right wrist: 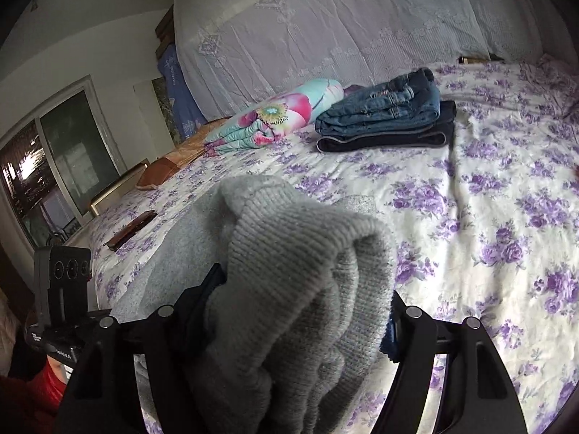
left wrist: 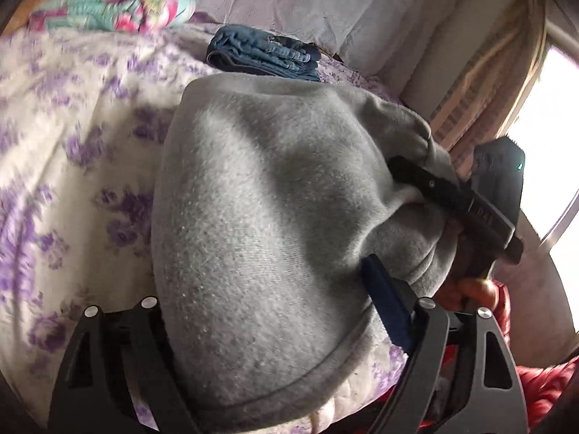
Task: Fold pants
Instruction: 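Grasp the folded grey pants with both grippers and lift them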
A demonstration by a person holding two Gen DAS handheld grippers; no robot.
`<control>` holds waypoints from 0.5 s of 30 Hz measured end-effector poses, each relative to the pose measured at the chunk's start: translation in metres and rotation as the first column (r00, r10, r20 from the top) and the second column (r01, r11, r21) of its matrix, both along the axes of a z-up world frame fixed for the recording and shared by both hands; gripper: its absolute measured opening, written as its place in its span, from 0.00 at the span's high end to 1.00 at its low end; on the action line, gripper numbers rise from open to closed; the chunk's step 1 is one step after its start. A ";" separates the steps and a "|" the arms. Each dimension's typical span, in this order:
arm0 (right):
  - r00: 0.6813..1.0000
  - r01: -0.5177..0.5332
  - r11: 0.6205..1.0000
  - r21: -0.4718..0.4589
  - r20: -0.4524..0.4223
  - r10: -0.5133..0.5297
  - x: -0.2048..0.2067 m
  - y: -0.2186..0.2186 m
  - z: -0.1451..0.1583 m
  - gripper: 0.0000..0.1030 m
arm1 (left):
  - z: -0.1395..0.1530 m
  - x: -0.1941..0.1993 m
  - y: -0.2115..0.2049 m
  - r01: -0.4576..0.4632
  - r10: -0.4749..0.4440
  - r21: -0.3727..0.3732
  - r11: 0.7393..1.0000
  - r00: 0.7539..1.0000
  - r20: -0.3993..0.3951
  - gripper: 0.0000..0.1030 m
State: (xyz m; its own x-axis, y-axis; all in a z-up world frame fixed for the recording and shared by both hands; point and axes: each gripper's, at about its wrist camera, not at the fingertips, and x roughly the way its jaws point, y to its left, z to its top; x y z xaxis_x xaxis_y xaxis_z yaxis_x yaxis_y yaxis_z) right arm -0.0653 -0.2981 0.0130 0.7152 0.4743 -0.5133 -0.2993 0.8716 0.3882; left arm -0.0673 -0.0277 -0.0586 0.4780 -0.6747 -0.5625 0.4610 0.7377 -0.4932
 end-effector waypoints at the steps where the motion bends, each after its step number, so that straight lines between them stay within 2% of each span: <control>1: 1.000 -0.003 1.000 0.019 -0.030 0.003 0.004 -0.002 -0.004 0.26 | 0.000 0.000 -0.002 -0.004 0.004 0.002 1.000 1.000 0.002 0.21; 3: 0.995 -0.003 0.996 0.085 -0.101 0.012 0.015 -0.011 -0.014 0.26 | 0.000 -0.001 -0.005 -0.016 0.016 0.011 1.000 1.000 0.012 0.23; 5: 0.994 0.004 0.996 0.095 -0.109 0.006 0.015 -0.013 -0.015 0.27 | 0.005 -0.004 -0.009 -0.030 0.028 0.036 0.999 0.999 0.045 0.30; 6: 0.996 0.010 0.997 0.073 -0.093 -0.003 0.011 -0.010 -0.013 0.29 | 0.009 -0.005 -0.012 -0.040 0.036 0.060 0.997 0.997 0.071 0.36; 8: 0.999 0.030 1.000 -0.007 -0.024 -0.030 -0.002 0.000 -0.002 0.31 | 0.020 -0.016 -0.017 -0.062 0.045 0.120 0.991 0.989 0.139 0.45; 10: 0.998 0.053 0.996 -0.065 0.044 -0.050 -0.014 0.009 0.010 0.32 | 0.028 -0.018 -0.019 -0.076 0.053 0.136 0.988 0.984 0.168 0.50; 13: 0.987 0.087 0.991 -0.102 0.146 -0.071 -0.025 0.013 0.037 0.33 | 0.049 -0.011 -0.020 -0.083 0.051 0.138 0.987 0.974 0.221 0.52; 15: 0.977 0.104 0.988 -0.111 0.197 -0.080 -0.021 0.008 0.062 0.33 | 0.073 0.000 -0.024 -0.082 0.041 0.137 0.987 0.959 0.280 0.52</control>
State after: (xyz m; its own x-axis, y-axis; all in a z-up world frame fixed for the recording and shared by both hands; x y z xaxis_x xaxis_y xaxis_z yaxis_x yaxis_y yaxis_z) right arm -0.0858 -0.2896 0.0754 0.8433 0.3454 -0.4117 -0.2743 0.9355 0.2229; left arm -0.0673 -0.0513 0.0140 0.6658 -0.5597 -0.4934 0.5153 0.8232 -0.2384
